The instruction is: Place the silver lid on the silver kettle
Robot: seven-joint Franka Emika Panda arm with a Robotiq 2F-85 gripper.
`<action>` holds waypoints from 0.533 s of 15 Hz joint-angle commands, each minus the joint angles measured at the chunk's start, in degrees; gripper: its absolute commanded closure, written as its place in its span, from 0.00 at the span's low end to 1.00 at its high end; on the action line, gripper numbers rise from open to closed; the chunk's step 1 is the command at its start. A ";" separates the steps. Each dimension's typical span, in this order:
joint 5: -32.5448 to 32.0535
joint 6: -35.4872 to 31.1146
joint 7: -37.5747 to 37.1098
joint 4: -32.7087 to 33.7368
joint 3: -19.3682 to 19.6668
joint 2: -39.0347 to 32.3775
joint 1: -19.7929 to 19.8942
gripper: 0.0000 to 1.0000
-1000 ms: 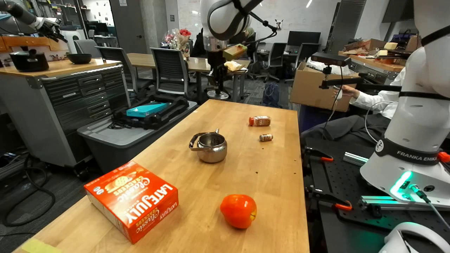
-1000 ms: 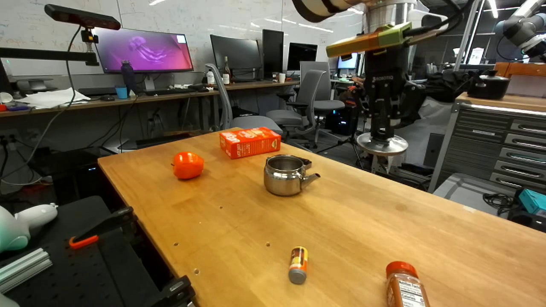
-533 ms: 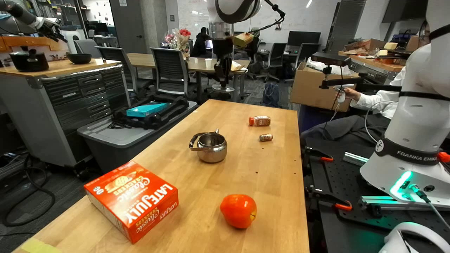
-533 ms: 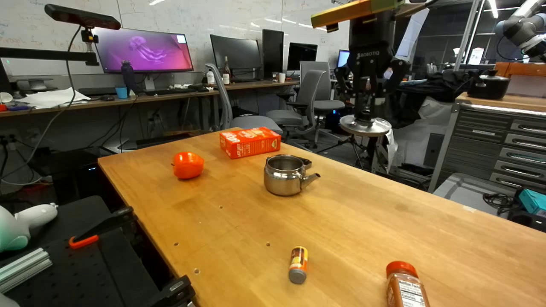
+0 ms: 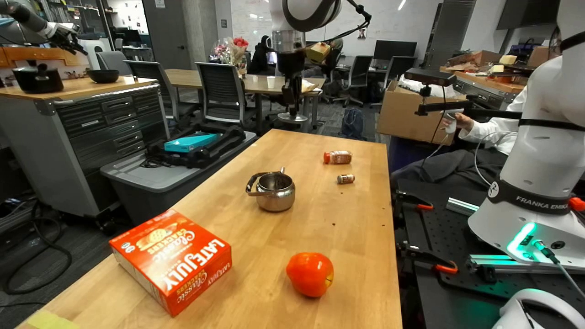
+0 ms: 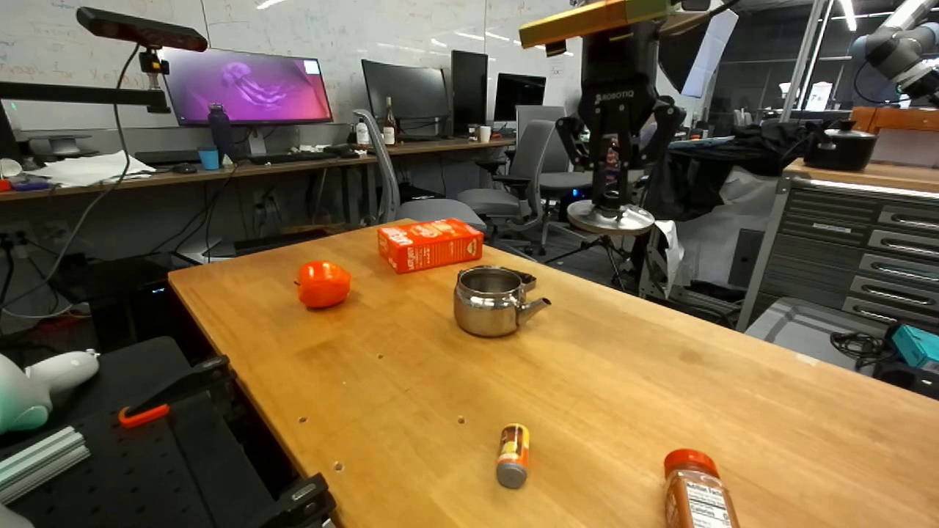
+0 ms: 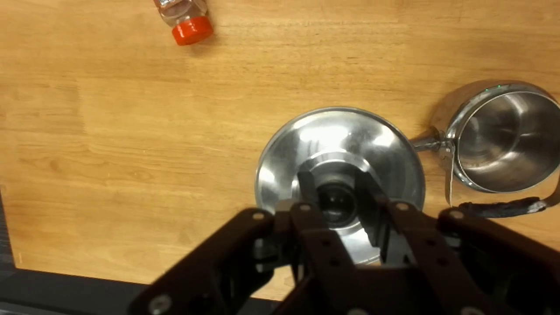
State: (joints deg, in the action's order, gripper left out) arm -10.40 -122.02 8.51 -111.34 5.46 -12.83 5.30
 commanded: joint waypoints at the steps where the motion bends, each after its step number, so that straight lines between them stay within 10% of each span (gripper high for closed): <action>1: -1.89 -0.18 2.47 -1.94 -0.20 2.67 0.04 0.93; 8: -0.97 0.95 0.72 -13.54 -3.10 14.12 -2.97 0.93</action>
State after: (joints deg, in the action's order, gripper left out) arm -11.13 -122.01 10.72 -116.91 3.81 -7.88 3.95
